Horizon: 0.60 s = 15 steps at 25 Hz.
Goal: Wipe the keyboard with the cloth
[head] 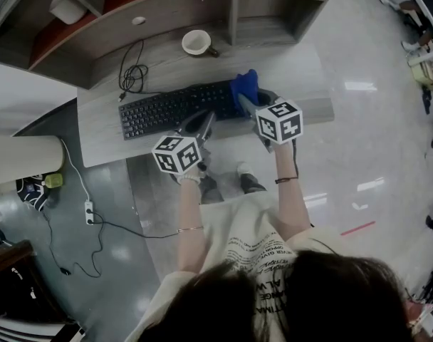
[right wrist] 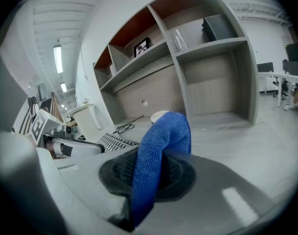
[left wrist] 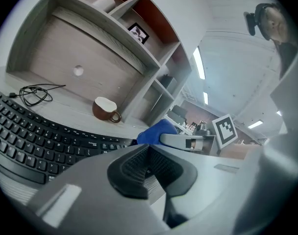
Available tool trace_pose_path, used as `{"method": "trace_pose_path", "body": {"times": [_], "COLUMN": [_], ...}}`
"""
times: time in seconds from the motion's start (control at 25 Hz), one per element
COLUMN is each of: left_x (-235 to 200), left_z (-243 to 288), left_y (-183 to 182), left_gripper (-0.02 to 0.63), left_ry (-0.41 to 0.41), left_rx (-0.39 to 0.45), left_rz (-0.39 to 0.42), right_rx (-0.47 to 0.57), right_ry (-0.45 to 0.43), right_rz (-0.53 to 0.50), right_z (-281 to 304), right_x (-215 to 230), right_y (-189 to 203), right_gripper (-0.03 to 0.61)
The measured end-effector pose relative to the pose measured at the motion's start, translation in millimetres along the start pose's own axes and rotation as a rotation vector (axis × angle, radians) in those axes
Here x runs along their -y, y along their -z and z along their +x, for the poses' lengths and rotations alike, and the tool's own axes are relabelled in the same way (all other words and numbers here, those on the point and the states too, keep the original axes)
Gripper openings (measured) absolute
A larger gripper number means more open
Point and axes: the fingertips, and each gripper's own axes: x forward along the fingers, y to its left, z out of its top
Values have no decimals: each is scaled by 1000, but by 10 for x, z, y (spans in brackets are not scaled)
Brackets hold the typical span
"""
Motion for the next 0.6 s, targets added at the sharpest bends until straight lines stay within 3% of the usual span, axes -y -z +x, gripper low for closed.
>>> {"method": "trace_pose_path", "body": {"times": [0.6], "left_x": [-257], "left_z": [-154], "left_y": [7], "left_gripper": [-2], "left_ry": [3], "left_rx": [-11], "left_rz": [-19], "right_rx": [-10], "right_ry": [33], "right_rz": [30], "right_z": [192], "right_x": [-122], "right_y": [61], "right_gripper": [58]}}
